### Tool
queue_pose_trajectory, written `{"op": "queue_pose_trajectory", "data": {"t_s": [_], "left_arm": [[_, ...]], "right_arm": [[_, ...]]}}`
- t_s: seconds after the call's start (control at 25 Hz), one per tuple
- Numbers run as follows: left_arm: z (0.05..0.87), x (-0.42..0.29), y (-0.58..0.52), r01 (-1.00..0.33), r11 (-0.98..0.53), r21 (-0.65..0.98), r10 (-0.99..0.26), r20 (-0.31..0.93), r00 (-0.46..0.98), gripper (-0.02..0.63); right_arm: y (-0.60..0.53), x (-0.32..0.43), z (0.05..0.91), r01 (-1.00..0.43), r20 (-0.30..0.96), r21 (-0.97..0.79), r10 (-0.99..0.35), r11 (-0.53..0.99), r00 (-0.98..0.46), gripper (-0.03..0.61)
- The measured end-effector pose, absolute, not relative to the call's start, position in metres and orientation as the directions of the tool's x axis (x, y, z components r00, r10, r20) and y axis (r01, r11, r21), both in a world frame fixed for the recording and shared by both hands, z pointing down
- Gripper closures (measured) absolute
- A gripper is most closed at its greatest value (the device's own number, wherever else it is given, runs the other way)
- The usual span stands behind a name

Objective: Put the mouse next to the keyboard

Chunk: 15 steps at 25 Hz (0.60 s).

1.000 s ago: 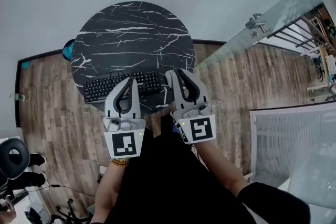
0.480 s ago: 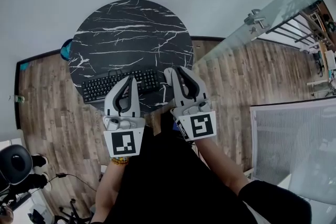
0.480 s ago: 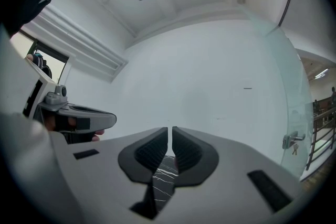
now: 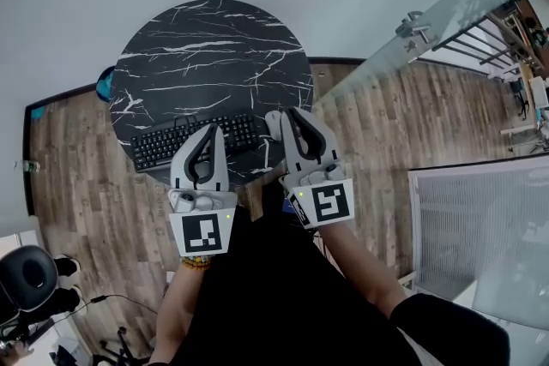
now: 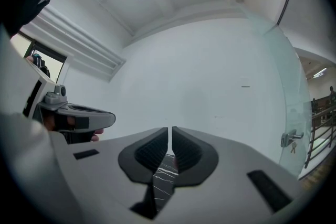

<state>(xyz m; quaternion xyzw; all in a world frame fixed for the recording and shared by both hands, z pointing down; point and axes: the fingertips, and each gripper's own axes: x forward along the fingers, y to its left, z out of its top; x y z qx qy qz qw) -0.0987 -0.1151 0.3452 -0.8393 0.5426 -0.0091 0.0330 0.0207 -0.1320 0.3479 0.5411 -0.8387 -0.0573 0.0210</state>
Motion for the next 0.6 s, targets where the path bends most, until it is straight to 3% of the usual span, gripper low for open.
{"op": "queue_pose_trajectory", "data": {"t_s": [0.6], "left_arm": [[0.357, -0.107, -0.123, -0.917, -0.395, -0.064, -0.919, 0.003, 0.395, 0.606]], "right_arm": [[-0.150, 0.027, 0.365, -0.905, 0.004, 0.111, -0.911, 0.411, -0.413, 0.535]]}}
